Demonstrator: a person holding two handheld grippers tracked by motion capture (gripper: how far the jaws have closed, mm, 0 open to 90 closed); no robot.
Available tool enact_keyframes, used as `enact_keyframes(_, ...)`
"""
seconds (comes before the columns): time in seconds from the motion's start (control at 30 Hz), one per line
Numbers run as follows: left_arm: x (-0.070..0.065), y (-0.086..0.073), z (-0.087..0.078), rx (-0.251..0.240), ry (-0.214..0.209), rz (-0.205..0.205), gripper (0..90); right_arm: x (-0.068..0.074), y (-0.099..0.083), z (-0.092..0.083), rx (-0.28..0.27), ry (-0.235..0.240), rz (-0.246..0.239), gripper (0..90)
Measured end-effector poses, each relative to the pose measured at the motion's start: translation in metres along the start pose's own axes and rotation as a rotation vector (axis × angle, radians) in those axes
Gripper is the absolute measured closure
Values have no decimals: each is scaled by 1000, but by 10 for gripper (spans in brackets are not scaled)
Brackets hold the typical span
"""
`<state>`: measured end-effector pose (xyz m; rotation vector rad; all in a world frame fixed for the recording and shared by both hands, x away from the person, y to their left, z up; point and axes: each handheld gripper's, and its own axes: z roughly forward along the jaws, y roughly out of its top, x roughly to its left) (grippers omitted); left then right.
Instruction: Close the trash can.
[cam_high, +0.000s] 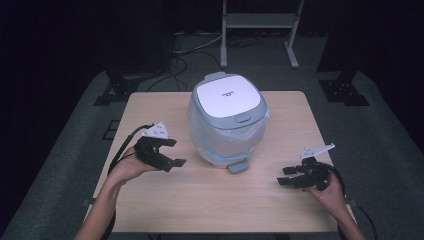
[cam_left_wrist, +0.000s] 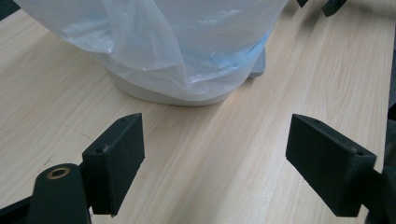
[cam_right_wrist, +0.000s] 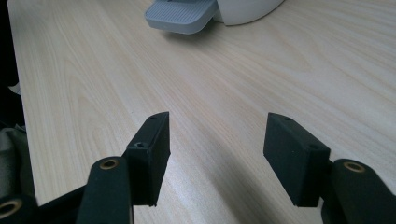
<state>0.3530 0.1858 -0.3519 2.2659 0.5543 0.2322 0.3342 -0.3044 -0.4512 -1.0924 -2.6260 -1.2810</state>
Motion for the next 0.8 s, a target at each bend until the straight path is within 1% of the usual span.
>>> enact_keyframes(0.13,-1,-6,4,2,3,-9,186,0,-1,0,5,-2,4,399)
enact_keyframes(0.23,-3,-13,8,3,-1,-23,186,0,-1,0,5,-1,2,399)
enact_keyframes(0.3,-4,-18,10,-1,-2,-21,186,0,-1,0,5,-2,2,399)
enact_keyframes(0.47,-8,-29,12,-3,-5,-43,186,0,-2,-1,4,-2,8,399)
enact_keyframes(0.6,-9,-35,12,-10,-1,-48,186,1,-1,0,4,0,4,399)
enact_keyframes(0.7,-11,-38,13,-3,5,-41,172,1,-1,1,6,-1,5,399)
enact_keyframes(0.8,-12,-41,14,-9,4,-47,172,0,-1,0,2,-1,4,398)
